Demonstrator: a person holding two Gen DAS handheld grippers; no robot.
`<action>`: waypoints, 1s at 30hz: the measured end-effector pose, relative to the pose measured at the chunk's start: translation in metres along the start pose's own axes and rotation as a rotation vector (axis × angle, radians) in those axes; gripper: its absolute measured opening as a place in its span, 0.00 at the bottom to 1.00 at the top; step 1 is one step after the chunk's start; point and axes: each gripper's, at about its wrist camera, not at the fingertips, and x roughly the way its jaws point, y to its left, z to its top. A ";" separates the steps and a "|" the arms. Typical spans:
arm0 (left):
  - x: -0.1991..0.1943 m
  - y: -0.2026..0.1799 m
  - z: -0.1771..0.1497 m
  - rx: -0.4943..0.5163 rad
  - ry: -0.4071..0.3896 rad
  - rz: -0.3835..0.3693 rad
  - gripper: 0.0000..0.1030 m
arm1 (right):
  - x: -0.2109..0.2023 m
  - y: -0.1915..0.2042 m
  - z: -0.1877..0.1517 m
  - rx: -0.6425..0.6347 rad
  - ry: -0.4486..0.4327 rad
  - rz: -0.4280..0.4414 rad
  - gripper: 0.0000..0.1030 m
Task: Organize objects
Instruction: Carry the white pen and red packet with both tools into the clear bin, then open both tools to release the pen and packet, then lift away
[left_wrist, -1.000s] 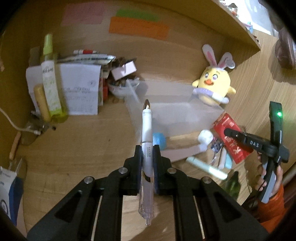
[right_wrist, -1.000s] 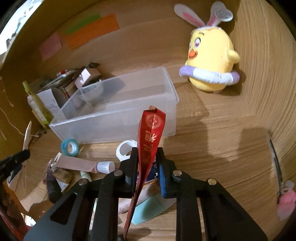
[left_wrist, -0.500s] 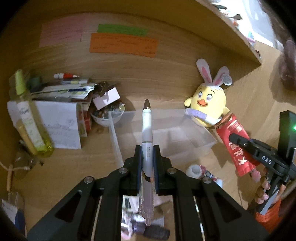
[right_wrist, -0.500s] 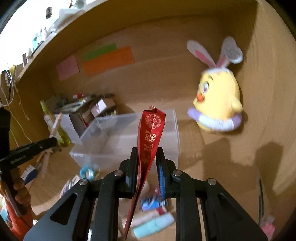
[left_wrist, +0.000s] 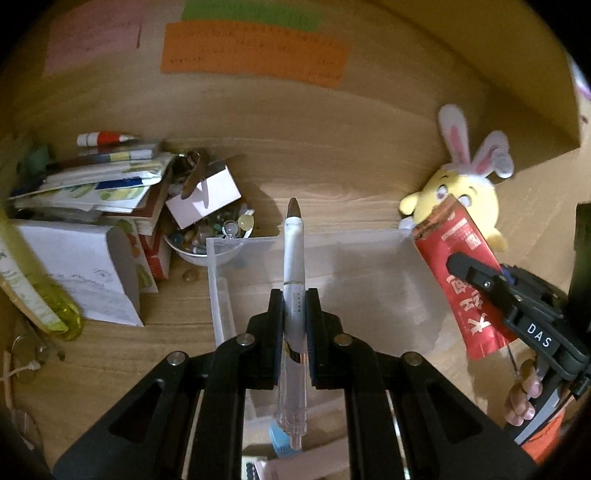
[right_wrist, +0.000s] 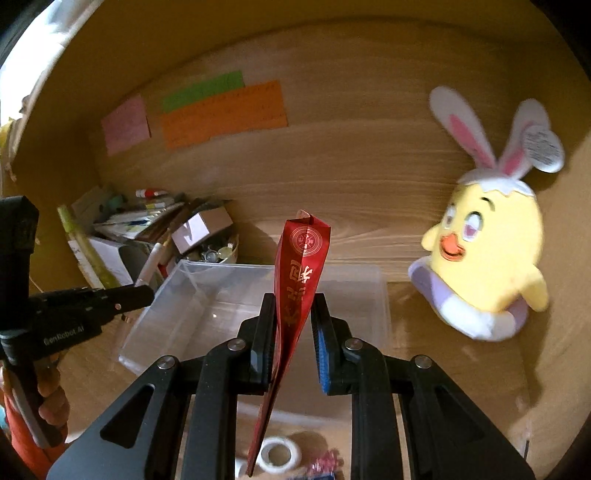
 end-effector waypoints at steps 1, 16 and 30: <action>0.006 0.000 0.001 0.004 0.011 0.006 0.10 | 0.006 0.000 0.001 -0.011 0.010 -0.009 0.16; 0.062 -0.008 -0.007 0.091 0.142 0.029 0.10 | 0.079 0.011 -0.014 -0.151 0.236 -0.029 0.16; 0.040 -0.015 -0.007 0.099 0.105 0.017 0.38 | 0.068 0.009 -0.023 -0.136 0.271 -0.067 0.37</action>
